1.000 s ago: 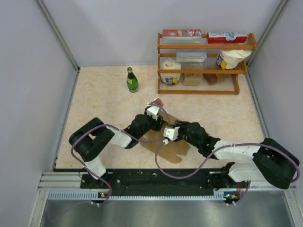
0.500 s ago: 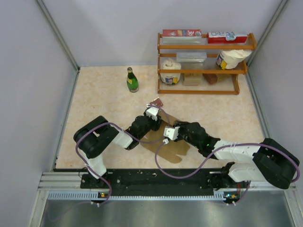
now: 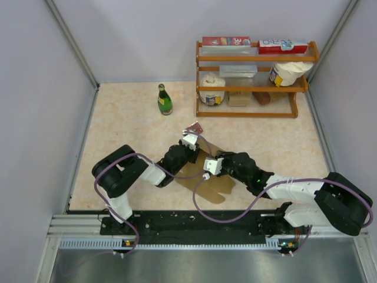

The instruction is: Fold the paper box

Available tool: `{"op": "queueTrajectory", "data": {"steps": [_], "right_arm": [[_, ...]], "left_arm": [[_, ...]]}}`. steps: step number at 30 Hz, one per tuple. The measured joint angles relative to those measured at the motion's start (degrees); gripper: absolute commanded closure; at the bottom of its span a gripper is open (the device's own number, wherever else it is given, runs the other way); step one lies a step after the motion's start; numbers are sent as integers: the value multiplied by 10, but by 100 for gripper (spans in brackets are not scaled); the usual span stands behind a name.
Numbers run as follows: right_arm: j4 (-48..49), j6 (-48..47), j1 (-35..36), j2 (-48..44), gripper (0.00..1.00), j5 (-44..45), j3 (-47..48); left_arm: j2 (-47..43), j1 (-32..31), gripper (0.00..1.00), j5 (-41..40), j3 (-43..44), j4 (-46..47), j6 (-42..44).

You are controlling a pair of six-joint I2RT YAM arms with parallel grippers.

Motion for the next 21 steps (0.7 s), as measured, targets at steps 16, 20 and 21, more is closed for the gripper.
{"op": "queueTrajectory", "data": {"steps": [16,20,21], "right_arm": [[0,2,0,0,64,-4,0],[0,2,0,0,64,-4,0],[0,2,0,0,64,-4,0]], "left_arm": [[6,-14,91,-37,8,-7,14],[6,-17,92,-41,8,-7,14],[6,-17,93,-41,8,-8,14]]}}
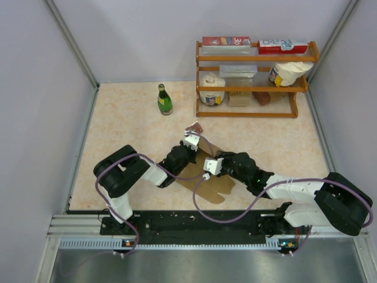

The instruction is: Fold the paper box

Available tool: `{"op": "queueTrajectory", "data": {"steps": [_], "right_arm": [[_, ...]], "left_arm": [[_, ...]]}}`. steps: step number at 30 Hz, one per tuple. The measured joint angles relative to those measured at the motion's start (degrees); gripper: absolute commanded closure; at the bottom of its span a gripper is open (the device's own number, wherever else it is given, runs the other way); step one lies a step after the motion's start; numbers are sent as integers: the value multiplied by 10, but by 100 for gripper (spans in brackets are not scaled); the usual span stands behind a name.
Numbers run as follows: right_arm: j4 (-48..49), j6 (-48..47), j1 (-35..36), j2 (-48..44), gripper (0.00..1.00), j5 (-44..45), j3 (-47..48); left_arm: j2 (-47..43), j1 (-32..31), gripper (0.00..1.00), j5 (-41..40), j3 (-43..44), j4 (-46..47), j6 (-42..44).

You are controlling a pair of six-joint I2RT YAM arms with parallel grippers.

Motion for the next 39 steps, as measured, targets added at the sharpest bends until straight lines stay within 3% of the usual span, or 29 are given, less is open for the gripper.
{"op": "queueTrajectory", "data": {"steps": [5,12,21,29,39], "right_arm": [[0,0,0,0,64,-1,0],[0,0,0,0,64,-2,0],[0,4,0,0,63,-2,0],[9,7,0,7,59,-5,0],[18,11,0,7,53,-8,-9]], "left_arm": [[0,0,93,-2,0,0,0],[0,-2,69,-6,0,0,0],[1,-4,55,-10,0,-2,-1],[-9,-7,48,-12,-4,-28,-6],[-115,-7,46,3,-58,-68,-45]]}}
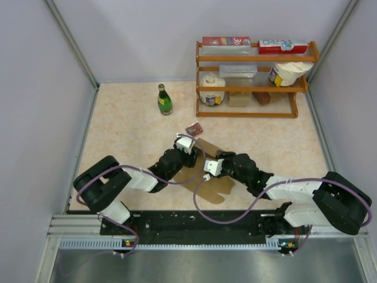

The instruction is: Fold the paper box

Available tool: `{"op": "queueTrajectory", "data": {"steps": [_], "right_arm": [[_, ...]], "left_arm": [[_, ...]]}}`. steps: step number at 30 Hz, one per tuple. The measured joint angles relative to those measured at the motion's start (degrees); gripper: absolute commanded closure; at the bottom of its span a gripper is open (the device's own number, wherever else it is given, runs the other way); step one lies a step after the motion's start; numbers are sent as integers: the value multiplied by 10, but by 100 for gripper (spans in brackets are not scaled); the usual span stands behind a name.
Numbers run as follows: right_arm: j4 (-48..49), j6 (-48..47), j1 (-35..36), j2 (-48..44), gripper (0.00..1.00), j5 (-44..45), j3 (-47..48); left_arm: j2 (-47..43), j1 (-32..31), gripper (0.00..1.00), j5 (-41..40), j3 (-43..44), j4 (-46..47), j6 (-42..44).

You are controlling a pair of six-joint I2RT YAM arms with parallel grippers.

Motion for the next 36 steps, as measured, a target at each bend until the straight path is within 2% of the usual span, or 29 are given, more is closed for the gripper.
{"op": "queueTrajectory", "data": {"steps": [14,26,36], "right_arm": [[12,10,0,0,51,-3,-5],[-4,30,0,-22,36,-14,-5],[-37,56,0,-59,33,-55,-5]], "left_arm": [[-123,0,45,71,-64,-69,-54],[-287,0,39,71,-101,-196,-98],[-307,0,38,43,-101,-241,-109]]}}
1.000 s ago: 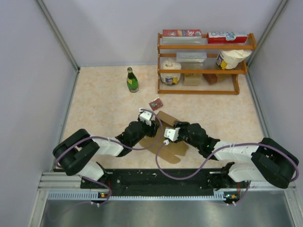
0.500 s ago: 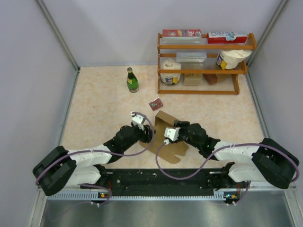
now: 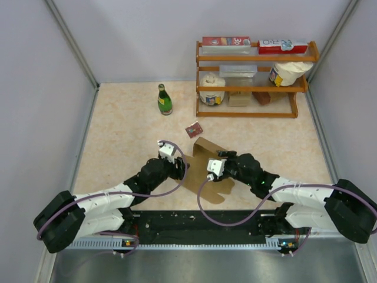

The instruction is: Fold the paper box

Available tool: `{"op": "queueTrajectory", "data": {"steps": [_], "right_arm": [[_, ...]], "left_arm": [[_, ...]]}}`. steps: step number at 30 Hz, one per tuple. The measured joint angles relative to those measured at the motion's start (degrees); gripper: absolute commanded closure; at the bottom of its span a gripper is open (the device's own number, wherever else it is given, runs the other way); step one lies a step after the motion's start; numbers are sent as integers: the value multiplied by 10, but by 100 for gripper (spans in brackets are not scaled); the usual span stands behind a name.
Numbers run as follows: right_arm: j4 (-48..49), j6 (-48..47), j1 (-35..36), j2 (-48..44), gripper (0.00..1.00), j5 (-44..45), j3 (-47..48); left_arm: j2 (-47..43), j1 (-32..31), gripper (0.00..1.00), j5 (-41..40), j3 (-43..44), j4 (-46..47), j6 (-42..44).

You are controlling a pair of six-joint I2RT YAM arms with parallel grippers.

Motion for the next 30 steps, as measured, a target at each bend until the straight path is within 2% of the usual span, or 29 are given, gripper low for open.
{"op": "queueTrajectory", "data": {"steps": [8,12,13,14,15,16,22,30], "right_arm": [[-51,40,0,-42,33,-64,35],[-56,98,0,-51,41,-113,80],[-53,124,0,-51,49,-118,89],[-51,152,-2,-50,62,-118,100],[-49,183,-5,-48,97,-116,111],[-49,217,-9,-43,100,-109,125],[-86,392,-43,19,100,-30,236],[-84,499,-66,81,100,2,249]], "left_arm": [[-6,0,37,-11,0,-15,-2],[-15,0,36,-16,0,-19,-5],[-17,0,36,-18,0,-19,-6],[-18,0,36,-19,0,-19,-7],[-20,0,36,-21,0,-20,-9],[-21,0,36,-24,0,-20,-10],[-26,0,41,-33,3,-24,-16],[-26,0,45,-41,14,-33,-17]]}}
